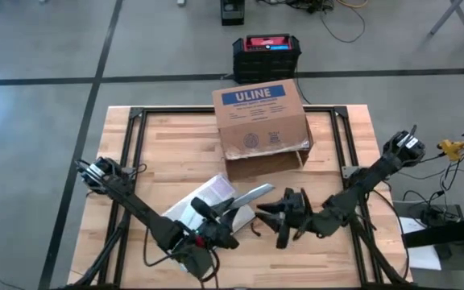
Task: Unpack boxes
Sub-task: Break down cardboard box until it is fully flat
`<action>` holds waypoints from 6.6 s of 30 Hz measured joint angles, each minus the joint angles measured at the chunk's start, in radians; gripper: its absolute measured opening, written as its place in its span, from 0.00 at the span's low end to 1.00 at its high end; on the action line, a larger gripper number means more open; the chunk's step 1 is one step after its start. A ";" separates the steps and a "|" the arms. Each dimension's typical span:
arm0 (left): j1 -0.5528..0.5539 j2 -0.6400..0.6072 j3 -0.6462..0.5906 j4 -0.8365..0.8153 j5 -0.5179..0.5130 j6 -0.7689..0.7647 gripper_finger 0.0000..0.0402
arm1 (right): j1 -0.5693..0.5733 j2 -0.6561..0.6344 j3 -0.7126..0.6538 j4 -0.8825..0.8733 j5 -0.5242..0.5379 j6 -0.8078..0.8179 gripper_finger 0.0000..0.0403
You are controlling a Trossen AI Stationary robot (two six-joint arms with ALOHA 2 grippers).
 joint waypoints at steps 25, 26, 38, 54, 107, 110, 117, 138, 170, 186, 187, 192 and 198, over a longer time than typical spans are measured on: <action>0.054 -0.013 0.206 0.008 0.095 0.129 0.25 | -0.075 0.035 0.225 0.113 -0.070 -0.310 0.53; 0.057 -0.013 0.211 0.006 0.088 0.130 0.25 | -0.076 0.040 0.234 0.113 -0.060 -0.326 0.52; 0.060 -0.021 0.268 0.007 0.090 0.136 0.25 | -0.094 0.075 0.312 0.116 -0.025 -0.489 0.50; 0.062 -0.023 0.280 0.032 0.081 0.129 0.25 | -0.112 0.087 0.312 0.116 -0.027 -0.528 0.15; 0.042 -0.043 0.249 -0.410 0.599 -0.391 0.30 | -0.030 0.047 0.306 -0.240 -0.252 -0.688 0.14; 0.041 -0.044 0.249 -0.435 0.627 -0.418 0.30 | -0.030 0.044 0.306 -0.269 -0.255 -0.689 0.14; 0.042 -0.046 0.249 -0.527 0.648 -0.556 0.30 | -0.031 0.038 0.307 -0.284 -0.316 -0.684 0.14; 0.046 -0.046 0.248 -0.496 0.647 -0.542 0.07 | -0.038 0.035 0.310 -0.317 -0.317 -0.629 0.14; 0.055 -0.046 0.247 -0.398 0.548 -0.460 0.07 | -0.048 0.036 0.310 -0.310 -0.282 -0.550 0.24; 0.052 -0.059 0.247 -0.395 0.544 -0.463 0.06 | -0.047 0.036 0.310 -0.313 -0.258 -0.582 0.22; 0.052 -0.060 0.247 -0.394 0.540 -0.463 0.05 | -0.047 0.036 0.310 -0.314 -0.254 -0.582 0.24; 0.052 -0.062 0.247 -0.383 0.540 -0.463 0.05 | -0.047 0.036 0.310 -0.313 -0.254 -0.595 0.28; 0.051 -0.065 0.247 -0.375 0.543 -0.463 0.05 | -0.046 0.036 0.309 -0.287 -0.257 -0.653 0.23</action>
